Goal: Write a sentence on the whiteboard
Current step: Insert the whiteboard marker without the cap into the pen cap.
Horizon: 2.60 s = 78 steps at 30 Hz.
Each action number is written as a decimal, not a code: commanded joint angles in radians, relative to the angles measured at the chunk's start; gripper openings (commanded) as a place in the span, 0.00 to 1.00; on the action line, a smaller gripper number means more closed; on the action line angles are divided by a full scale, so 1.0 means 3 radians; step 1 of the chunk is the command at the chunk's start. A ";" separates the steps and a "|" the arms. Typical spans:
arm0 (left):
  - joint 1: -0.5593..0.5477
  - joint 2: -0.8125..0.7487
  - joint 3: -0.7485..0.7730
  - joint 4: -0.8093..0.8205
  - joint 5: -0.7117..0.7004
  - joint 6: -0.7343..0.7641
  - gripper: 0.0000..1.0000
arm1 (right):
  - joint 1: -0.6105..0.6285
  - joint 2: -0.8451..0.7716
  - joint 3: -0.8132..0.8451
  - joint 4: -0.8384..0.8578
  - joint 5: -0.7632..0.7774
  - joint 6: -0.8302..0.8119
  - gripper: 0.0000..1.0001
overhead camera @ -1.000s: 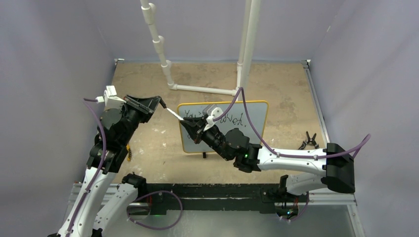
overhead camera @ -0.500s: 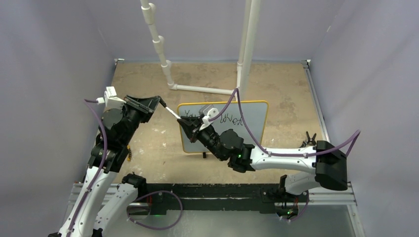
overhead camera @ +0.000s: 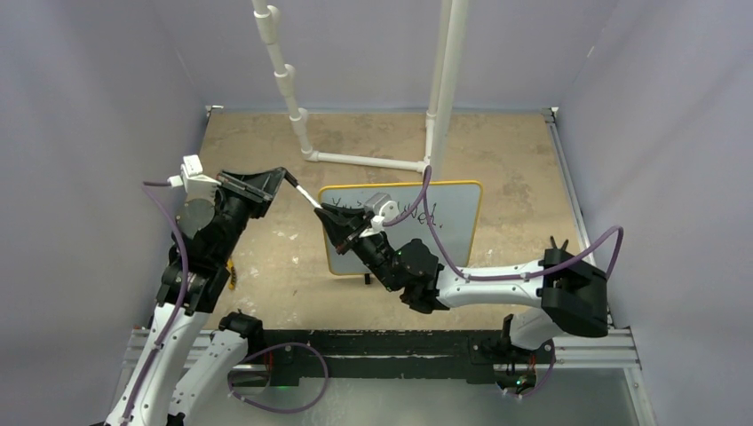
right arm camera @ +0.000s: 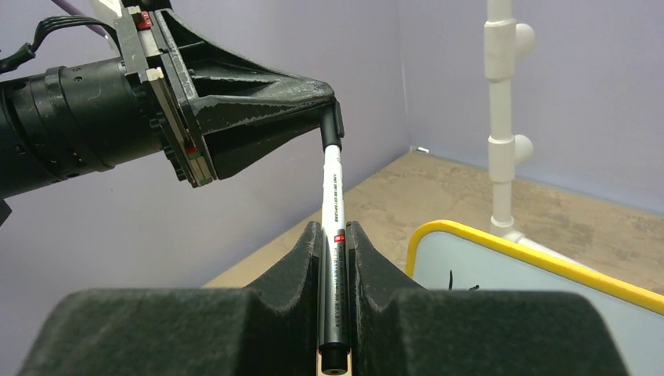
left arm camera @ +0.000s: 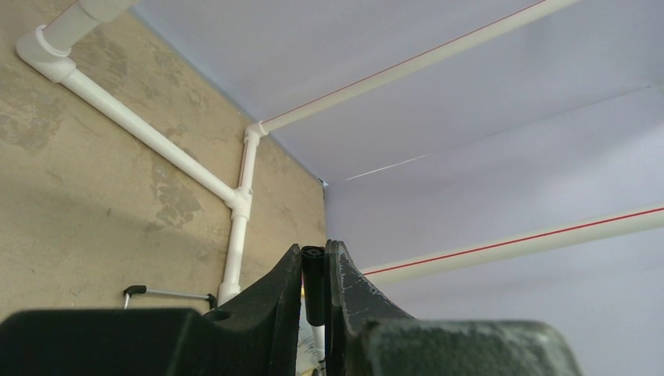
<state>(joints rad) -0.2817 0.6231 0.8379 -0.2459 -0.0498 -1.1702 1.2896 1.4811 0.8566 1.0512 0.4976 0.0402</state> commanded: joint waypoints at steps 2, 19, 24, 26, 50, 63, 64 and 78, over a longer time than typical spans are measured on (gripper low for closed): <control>-0.0017 0.0012 0.0069 0.0013 0.0345 0.0028 0.00 | -0.0014 0.0063 0.0006 0.0942 0.0076 -0.0275 0.00; -0.0017 0.0205 0.0401 0.0067 0.0838 0.0624 0.16 | -0.0014 0.0184 0.0269 0.1030 0.0366 -0.0431 0.00; -0.0017 0.0226 0.0622 0.0025 0.0937 0.0942 0.41 | -0.0017 0.0098 0.0226 0.0997 0.0431 -0.0457 0.00; -0.0017 0.0215 0.0681 -0.0013 0.0949 0.1045 0.51 | -0.0019 0.0028 0.0200 0.0978 0.0429 -0.0461 0.00; -0.0017 0.0735 0.1317 0.0262 0.2402 0.1462 0.91 | -0.0422 -0.1179 -0.0386 0.0017 -0.1412 0.0373 0.00; -0.0017 0.0654 0.1191 0.0405 0.2421 0.1304 0.54 | -0.0448 -0.1140 -0.0370 -0.0022 -0.1378 0.0388 0.00; -0.0017 0.0653 0.1171 0.0410 0.2420 0.1292 0.51 | -0.0448 -0.1138 -0.0368 -0.0026 -0.1371 0.0387 0.00; -0.0017 0.0613 0.1050 0.0451 0.2442 0.1207 0.20 | -0.0453 -0.1103 -0.0340 -0.0013 -0.1315 0.0378 0.00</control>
<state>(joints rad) -0.2844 0.8196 1.1584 -0.1509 0.6689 -0.7937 1.1572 1.1454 0.7235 1.0306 0.0872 0.1505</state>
